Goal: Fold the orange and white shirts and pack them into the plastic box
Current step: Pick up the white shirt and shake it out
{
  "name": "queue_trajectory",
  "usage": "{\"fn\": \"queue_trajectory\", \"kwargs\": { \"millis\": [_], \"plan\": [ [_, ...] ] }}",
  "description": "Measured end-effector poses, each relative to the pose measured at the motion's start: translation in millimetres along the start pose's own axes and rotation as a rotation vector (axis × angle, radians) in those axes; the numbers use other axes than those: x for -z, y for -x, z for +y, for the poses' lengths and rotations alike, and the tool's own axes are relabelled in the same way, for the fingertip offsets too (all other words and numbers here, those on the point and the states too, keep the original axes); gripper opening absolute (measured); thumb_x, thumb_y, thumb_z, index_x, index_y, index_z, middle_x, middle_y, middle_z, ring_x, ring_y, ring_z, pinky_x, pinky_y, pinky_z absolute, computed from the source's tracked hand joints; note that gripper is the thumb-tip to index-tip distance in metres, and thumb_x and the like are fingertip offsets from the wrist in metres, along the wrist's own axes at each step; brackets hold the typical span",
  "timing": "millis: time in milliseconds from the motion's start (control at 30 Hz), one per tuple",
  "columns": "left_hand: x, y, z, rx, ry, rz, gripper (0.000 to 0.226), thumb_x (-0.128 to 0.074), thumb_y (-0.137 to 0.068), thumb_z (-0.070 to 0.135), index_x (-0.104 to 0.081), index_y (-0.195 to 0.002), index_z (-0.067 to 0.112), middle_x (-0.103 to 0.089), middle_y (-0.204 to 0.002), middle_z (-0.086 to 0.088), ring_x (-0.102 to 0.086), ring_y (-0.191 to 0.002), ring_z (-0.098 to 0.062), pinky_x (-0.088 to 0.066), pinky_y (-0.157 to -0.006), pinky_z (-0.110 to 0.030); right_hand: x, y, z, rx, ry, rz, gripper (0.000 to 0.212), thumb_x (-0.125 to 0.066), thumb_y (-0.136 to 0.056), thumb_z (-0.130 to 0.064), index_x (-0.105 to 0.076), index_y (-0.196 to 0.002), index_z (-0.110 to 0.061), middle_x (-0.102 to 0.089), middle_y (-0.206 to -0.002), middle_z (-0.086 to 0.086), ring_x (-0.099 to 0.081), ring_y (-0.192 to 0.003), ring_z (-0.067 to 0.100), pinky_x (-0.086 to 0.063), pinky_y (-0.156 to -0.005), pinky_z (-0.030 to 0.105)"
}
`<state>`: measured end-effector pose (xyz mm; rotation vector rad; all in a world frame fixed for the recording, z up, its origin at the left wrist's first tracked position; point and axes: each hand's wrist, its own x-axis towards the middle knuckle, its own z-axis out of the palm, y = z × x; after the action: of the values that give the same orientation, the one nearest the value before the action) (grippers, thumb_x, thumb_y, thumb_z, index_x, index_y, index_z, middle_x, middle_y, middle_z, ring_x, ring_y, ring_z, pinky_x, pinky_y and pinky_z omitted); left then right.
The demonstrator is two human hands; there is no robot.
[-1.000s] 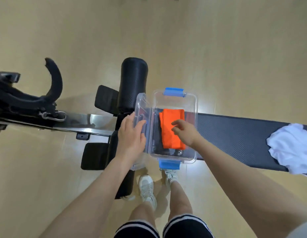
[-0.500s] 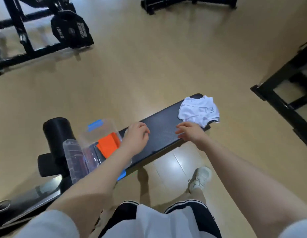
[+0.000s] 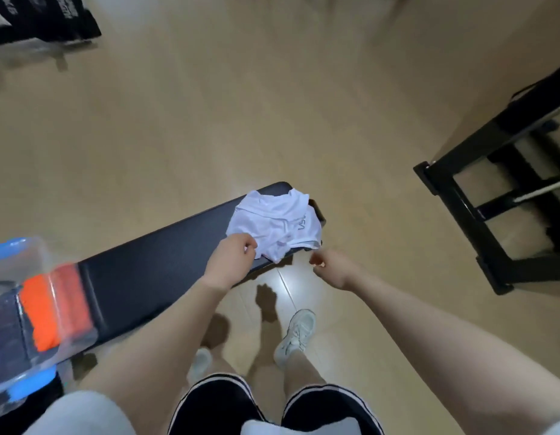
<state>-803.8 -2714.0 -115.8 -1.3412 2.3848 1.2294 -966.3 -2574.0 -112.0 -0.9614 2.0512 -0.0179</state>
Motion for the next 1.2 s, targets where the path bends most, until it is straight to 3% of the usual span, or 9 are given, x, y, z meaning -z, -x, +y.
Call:
{"fn": "queue_trajectory", "kwargs": {
  "millis": [233, 400, 533, 600, 667, 767, 967, 1067, 1200],
  "plan": [
    [-50.0, -80.9, -21.6, 0.178, 0.183, 0.179, 0.025, -0.041, -0.093, 0.015, -0.066, -0.096, 0.011, -0.066, -0.1, -0.004, -0.057, -0.09, -0.021, -0.042, -0.074, -0.027, -37.9, -113.7, -2.9, 0.02, -0.03, 0.153, 0.035, -0.036, -0.096, -0.023, -0.038, -0.127, -0.007, -0.047, -0.13, 0.013, -0.051, -0.112, 0.033, -0.042, -0.079, 0.037],
    [-73.5, -115.6, -45.2, 0.2, 0.232, 0.163, 0.026, -0.041, -0.094, 0.016, -0.065, -0.102, 0.012, -0.065, -0.105, -0.002, -0.06, -0.097, -0.018, -0.049, -0.083, -0.033, -59.6, -192.7, -3.3, -0.014, 0.027, 0.232, 0.058, -0.037, -0.097, -0.015, -0.01, -0.149, -0.016, 0.001, -0.159, 0.01, -0.003, -0.146, 0.028, -0.017, -0.114, 0.037],
    [-78.1, -133.1, -58.7, 0.236, 0.337, 0.195, 0.025, -0.041, -0.095, 0.016, -0.065, -0.097, 0.01, -0.066, -0.098, -0.003, -0.062, -0.09, -0.023, -0.048, -0.079, -0.034, -71.4, -223.0, 3.8, 0.042, 0.034, 0.276, 0.053, -0.042, -0.093, -0.015, -0.024, -0.143, -0.021, -0.05, -0.128, 0.006, -0.02, -0.139, 0.027, -0.014, -0.11, 0.035],
    [-75.7, -138.3, -60.3, 0.25, 0.364, 0.181, 0.025, -0.04, -0.095, 0.016, -0.064, -0.097, 0.011, -0.066, -0.098, -0.003, -0.062, -0.09, -0.023, -0.047, -0.074, -0.031, -73.6, -224.3, 1.9, 0.06, 0.08, 0.295, 0.022, -0.04, -0.09, -0.009, -0.049, -0.109, -0.014, -0.052, -0.092, 0.006, -0.04, -0.117, 0.028, -0.026, -0.091, 0.033],
    [-68.2, -139.6, -56.6, 0.241, 0.387, 0.153, 0.025, -0.04, -0.094, 0.015, -0.064, -0.096, 0.012, -0.066, -0.099, -0.003, -0.062, -0.09, -0.023, -0.047, -0.072, -0.029, -70.7, -221.3, -1.5, 0.08, -0.08, 0.27, 0.011, -0.039, -0.091, -0.009, -0.045, -0.082, -0.011, -0.052, -0.079, 0.009, -0.049, -0.091, 0.029, -0.028, -0.072, 0.033],
    [-43.6, -136.9, -40.0, 0.185, 0.372, 0.156, 0.024, -0.042, -0.094, 0.016, -0.065, -0.093, 0.011, -0.067, -0.096, -0.002, -0.063, -0.089, -0.021, -0.048, -0.076, -0.034, -39.3, -201.7, -18.4, 0.114, -0.576, 0.23, 0.018, -0.041, -0.096, -0.011, -0.049, -0.08, -0.009, -0.053, -0.072, 0.003, -0.046, -0.067, 0.014, -0.035, -0.062, 0.026],
    [34.8, -126.4, 23.4, -0.059, 0.441, 0.033, 0.024, -0.052, -0.091, 0.018, -0.057, -0.114, 0.021, -0.06, -0.113, -0.003, -0.057, -0.094, -0.014, -0.046, -0.081, -0.026, 88.3, -133.4, -80.3, 0.2, -0.807, 0.132, 0.023, -0.047, -0.093, -0.008, -0.054, -0.073, -0.018, -0.05, -0.052, -0.013, -0.042, -0.042, -0.002, -0.032, -0.045, 0.011],
    [75.8, -114.6, 64.4, -0.244, 0.527, -0.102, 0.047, -0.061, -0.081, 0.03, -0.047, -0.125, 0.032, -0.058, -0.117, 0.009, -0.057, -0.104, -0.003, -0.048, -0.09, -0.023, 152.0, -96.4, -107.9, 0.264, -0.858, 0.074, 0.022, -0.054, -0.089, -0.012, -0.063, -0.072, -0.02, -0.058, -0.059, -0.002, -0.045, -0.048, 0.012, -0.032, -0.045, 0.018],
    [120.1, -109.4, 115.1, -0.307, 0.394, -0.073, 0.027, -0.058, -0.086, 0.032, -0.06, -0.111, 0.021, -0.068, -0.106, 0.002, -0.064, -0.1, -0.012, -0.051, -0.089, -0.036, 226.4, -47.9, -132.3, 0.381, -0.823, 0.044, 0.011, -0.059, -0.08, -0.012, -0.065, -0.078, -0.003, -0.058, -0.069, 0.007, -0.051, -0.061, 0.016, -0.038, -0.052, 0.021]
  ]
}}
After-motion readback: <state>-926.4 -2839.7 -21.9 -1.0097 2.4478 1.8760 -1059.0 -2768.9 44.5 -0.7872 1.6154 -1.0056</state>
